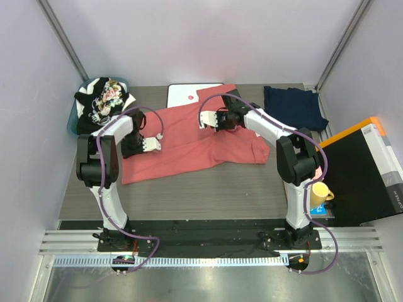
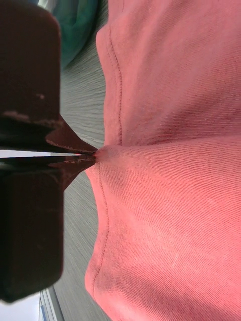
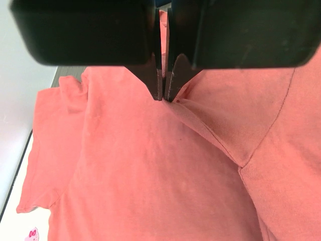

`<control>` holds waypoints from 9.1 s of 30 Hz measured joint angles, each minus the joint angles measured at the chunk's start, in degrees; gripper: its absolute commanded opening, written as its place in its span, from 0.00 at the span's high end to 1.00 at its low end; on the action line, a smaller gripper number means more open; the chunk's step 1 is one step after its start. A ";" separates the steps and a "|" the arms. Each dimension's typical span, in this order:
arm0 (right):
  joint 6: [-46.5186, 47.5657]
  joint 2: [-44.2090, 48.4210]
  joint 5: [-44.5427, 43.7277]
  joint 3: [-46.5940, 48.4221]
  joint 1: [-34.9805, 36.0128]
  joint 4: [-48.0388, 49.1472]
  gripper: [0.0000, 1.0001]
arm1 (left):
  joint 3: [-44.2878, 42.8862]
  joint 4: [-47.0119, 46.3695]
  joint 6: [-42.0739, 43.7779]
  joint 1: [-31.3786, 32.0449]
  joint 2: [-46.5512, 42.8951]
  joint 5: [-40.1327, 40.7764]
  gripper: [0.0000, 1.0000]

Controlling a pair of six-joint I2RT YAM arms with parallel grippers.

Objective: Fold and stack the t-shirts
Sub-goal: Fold the flattened tshirt in 1/3 of the way

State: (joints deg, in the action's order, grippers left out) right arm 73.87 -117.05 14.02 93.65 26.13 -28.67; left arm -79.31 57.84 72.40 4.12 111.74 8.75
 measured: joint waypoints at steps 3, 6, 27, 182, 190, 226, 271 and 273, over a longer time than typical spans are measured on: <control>0.31 -0.07 -0.02 0.00 0.00 0.63 0.92 | 0.00 -0.28 0.00 0.26 0.02 0.28 1.00; 1.05 -0.39 -0.04 0.00 0.00 1.49 0.90 | 0.00 -0.44 0.00 0.31 0.07 0.48 1.00; -5.60 2.47 -11.17 -14.84 -0.20 28.06 0.56 | 0.02 -3.82 -0.31 0.87 0.00 3.61 0.45; -35.34 -25.90 10.64 33.55 -19.12 -16.57 0.99 | 9.38 1.86 0.87 14.34 -6.21 -5.33 0.55; -35.15 -24.63 9.77 33.51 -18.27 -12.81 0.99 | 9.38 1.49 -0.39 15.54 -6.12 -5.33 0.55; 21.86 21.16 6.23 -32.87 -13.42 -15.98 0.40 | 22.95 0.59 -3.39 18.75 -21.11 -7.26 0.22; 23.28 18.60 1.07 -31.01 -9.75 -15.54 0.99 | 33.33 -2.29 -0.92 22.01 -23.98 -5.42 1.00; 24.17 20.59 1.05 -32.37 -9.81 -18.84 0.99 | 34.16 0.00 0.31 22.01 -25.55 -6.25 1.00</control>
State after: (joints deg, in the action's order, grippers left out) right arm 98.04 -96.47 15.07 61.28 16.32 -47.51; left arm -45.15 57.84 72.71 26.13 86.19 2.50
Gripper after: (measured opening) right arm 0.037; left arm 0.002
